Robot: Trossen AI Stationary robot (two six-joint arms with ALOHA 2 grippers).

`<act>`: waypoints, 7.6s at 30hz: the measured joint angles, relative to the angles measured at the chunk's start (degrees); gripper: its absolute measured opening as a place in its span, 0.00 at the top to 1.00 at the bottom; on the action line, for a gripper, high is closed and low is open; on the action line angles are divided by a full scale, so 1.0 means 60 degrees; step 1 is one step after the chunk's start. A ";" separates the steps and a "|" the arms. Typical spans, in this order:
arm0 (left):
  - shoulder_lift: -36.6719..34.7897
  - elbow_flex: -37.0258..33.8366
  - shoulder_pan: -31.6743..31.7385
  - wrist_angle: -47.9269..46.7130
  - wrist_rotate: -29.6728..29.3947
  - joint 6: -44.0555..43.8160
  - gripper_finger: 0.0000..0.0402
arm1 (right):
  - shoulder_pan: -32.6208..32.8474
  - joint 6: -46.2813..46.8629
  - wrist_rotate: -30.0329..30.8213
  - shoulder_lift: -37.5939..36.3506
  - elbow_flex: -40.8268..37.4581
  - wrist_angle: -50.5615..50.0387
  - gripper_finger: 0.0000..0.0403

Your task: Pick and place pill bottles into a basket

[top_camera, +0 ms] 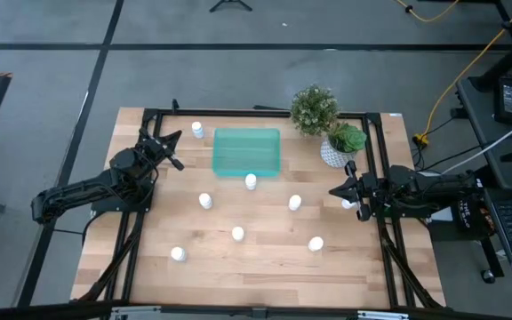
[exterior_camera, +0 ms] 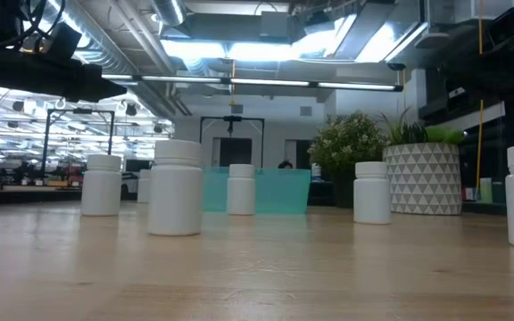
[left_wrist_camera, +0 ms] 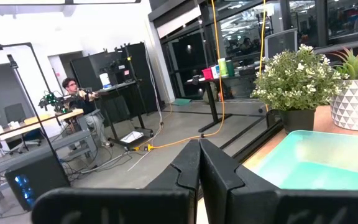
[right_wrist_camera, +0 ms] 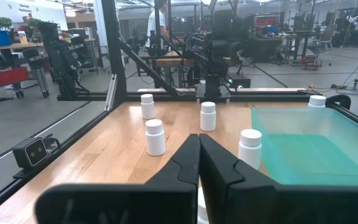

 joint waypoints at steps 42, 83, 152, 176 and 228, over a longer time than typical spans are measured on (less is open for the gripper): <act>0.0003 0.0000 0.0000 0.0000 0.0000 0.0000 0.99 | -0.0002 0.0000 0.0000 -0.0002 0.0002 0.0000 0.98; 0.0003 0.0000 0.0000 -0.0084 0.0747 -0.2055 0.99 | 0.0000 0.0000 0.0000 0.0000 0.0003 0.0000 0.98; 0.0003 0.0007 0.0000 0.0000 0.5504 -0.3902 0.99 | -0.0004 -0.0001 0.0248 -0.0004 0.0003 -0.0022 0.98; 0.0003 0.0007 -0.0002 -0.1490 0.5450 -0.3748 0.99 | -0.0004 -0.0746 0.0250 0.0000 0.0001 -0.0017 0.98; 0.0003 0.0007 -0.0004 -0.1435 0.5351 -0.2086 0.31 | -0.0022 -0.1705 0.1781 0.0037 0.0000 0.0528 0.98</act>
